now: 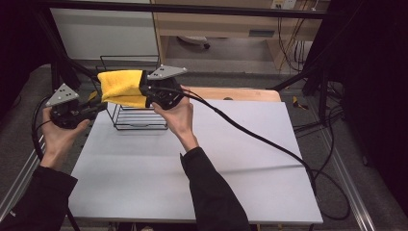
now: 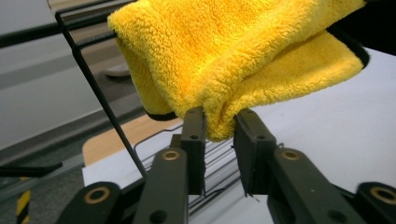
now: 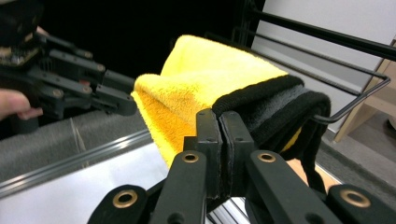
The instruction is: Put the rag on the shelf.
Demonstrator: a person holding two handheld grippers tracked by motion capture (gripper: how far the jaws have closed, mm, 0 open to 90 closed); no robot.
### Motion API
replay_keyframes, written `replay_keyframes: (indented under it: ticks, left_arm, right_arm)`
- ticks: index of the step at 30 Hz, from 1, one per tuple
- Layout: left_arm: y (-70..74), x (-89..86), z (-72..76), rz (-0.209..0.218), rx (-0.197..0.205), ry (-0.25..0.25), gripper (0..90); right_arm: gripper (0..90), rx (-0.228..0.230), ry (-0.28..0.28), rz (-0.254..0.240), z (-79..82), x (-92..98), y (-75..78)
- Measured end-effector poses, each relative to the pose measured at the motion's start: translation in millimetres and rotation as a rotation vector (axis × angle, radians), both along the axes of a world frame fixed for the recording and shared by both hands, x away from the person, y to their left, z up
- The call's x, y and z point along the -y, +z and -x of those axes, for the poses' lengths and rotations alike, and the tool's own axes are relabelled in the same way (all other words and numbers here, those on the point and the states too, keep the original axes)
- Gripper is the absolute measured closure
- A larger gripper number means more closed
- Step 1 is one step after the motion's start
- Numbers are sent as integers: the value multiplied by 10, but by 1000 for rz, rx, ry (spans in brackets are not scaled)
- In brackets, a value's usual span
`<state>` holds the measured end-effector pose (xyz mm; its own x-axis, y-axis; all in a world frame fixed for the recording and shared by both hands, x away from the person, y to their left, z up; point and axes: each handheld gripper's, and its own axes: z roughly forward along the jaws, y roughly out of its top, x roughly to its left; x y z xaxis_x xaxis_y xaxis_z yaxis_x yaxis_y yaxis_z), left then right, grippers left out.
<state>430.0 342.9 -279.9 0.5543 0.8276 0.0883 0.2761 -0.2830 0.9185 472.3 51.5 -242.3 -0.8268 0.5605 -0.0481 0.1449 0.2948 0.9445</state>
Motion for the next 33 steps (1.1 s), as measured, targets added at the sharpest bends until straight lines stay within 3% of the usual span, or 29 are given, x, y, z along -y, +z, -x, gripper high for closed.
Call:
replay_keyframes:
  ticks: [3, 7, 10, 15, 19, 25, 27, 33]
  left_arm:
    - [32, -43, 15, 31, -11, 13, 582]
    - [101, -87, 13, 54, -29, 30, 444]
    - [124, -96, 5, 61, -35, 42, 385]
    - [203, -185, 16, 147, -17, 68, 344]
    - [188, -153, -34, 127, -35, 82, 346]
    - [37, -24, -258, 113, -88, 94, 372]
    - [5, 11, -325, 110, -97, 90, 407]
    - [-47, 45, -408, 119, -121, 86, 636]
  right_arm:
    - [877, -1, -10, 36, 1, -9, -47]
    - [877, -23, -22, 48, -39, -11, -125]
    - [881, -25, -23, 58, -50, -38, -162]
    - [884, -40, -27, 94, -78, -74, -236]
    - [883, -53, -33, 102, -104, -122, -307]
    - [878, -70, -52, 107, -133, -119, -308]
    - [876, -85, -54, 112, -141, -110, -295]
    - [881, -109, -45, 130, -136, -111, -303]
